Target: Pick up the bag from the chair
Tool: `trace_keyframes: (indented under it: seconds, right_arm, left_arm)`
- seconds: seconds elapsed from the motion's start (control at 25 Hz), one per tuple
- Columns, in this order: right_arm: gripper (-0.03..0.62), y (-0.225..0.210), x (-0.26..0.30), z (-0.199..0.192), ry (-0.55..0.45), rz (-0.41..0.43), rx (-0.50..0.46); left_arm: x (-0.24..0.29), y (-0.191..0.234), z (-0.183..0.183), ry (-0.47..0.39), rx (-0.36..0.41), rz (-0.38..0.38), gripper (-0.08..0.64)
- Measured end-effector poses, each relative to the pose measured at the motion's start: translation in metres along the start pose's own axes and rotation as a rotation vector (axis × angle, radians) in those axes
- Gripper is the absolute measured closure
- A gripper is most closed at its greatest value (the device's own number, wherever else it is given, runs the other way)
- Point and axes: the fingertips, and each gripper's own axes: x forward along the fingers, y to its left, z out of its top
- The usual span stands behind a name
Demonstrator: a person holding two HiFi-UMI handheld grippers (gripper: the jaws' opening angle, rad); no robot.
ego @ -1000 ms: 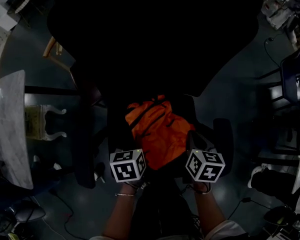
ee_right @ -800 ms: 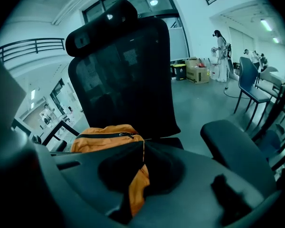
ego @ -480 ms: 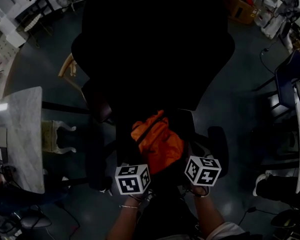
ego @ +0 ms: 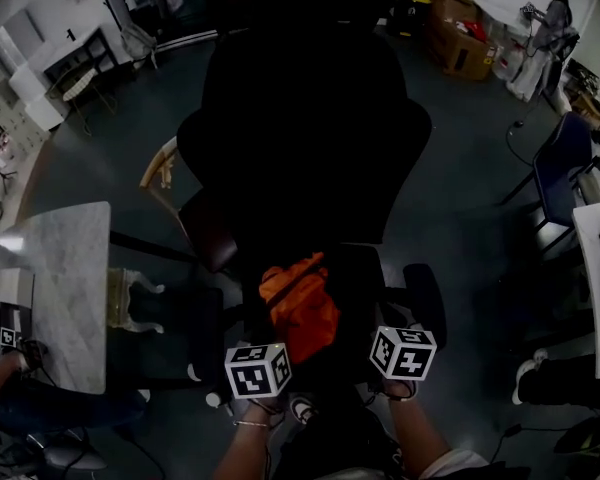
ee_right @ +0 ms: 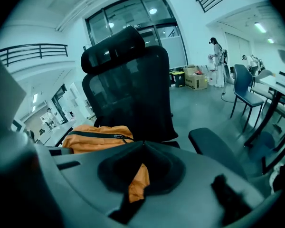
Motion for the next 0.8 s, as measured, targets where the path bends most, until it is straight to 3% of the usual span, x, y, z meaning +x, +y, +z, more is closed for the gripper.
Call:
trace_keyframes:
  seconds: [0.4, 0.56, 0.8]
  right_arm:
    - [0.559, 0.024, -0.057, 0.0, -0.035, 0.018, -0.072]
    - [0.558, 0.035, -0.08, -0.007, -0.043, 0.028, -0.109]
    - [0.56, 0.057, -0.111, -0.014, -0.059, 0.055, -0.155]
  left_arm:
    - [-0.063, -0.011, -0.006, -0.044, -0.013, -0.01, 0.532]
    - [-0.092, -0.014, -0.004, -0.103, -0.052, -0.015, 0.532]
    - [-0.133, -0.022, -0.002, -0.154, -0.038, -0.03, 0.534]
